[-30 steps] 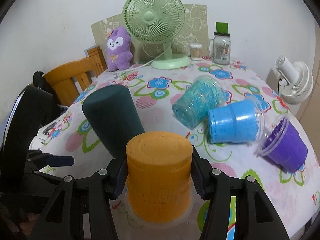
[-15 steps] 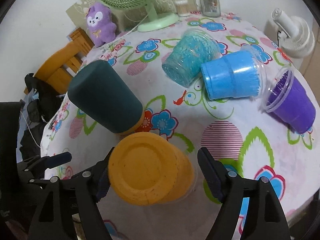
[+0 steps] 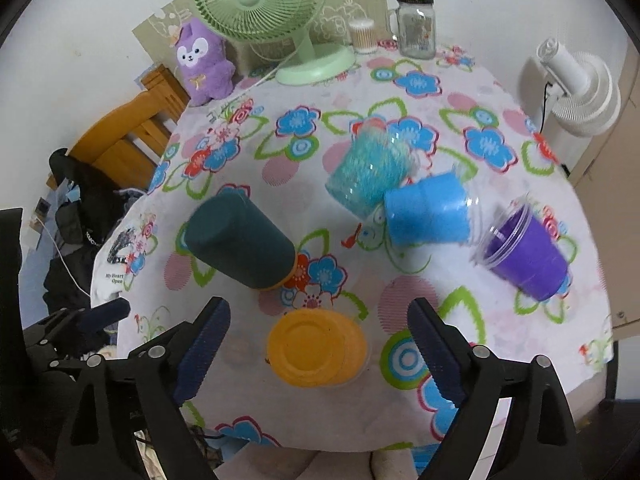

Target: Flip cup upside down

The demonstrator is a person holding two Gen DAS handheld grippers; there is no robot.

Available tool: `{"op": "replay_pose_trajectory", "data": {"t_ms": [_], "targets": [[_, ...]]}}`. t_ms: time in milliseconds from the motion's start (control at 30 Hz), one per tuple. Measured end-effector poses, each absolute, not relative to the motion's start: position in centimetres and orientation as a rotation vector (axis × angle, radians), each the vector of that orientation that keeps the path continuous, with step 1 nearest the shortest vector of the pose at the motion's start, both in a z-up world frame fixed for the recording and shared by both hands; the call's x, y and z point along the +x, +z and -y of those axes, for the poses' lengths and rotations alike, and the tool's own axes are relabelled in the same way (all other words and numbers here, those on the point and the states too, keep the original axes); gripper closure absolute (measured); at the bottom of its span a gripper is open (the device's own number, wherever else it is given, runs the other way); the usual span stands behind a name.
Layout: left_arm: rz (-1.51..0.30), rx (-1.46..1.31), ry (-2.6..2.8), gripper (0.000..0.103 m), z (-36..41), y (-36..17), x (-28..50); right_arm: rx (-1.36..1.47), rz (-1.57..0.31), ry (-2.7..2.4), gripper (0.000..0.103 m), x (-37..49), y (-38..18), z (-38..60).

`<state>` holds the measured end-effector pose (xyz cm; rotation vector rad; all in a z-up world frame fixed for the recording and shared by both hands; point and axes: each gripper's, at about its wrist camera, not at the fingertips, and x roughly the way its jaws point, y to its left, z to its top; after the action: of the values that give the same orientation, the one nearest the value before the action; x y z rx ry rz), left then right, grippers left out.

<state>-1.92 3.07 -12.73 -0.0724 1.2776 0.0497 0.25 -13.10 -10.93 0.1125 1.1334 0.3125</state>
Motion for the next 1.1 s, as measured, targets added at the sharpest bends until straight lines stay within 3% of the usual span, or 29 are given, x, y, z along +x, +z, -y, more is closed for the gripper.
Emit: {"op": "replay_pose_trajectory", "data": {"t_ms": [1100], "targets": [[-1.032, -0.158, 0.051, 0.0, -3.1, 0.0, -3.8, 0.004, -0.918, 0.27, 0.005, -0.8, 1.0, 15.2]]}}
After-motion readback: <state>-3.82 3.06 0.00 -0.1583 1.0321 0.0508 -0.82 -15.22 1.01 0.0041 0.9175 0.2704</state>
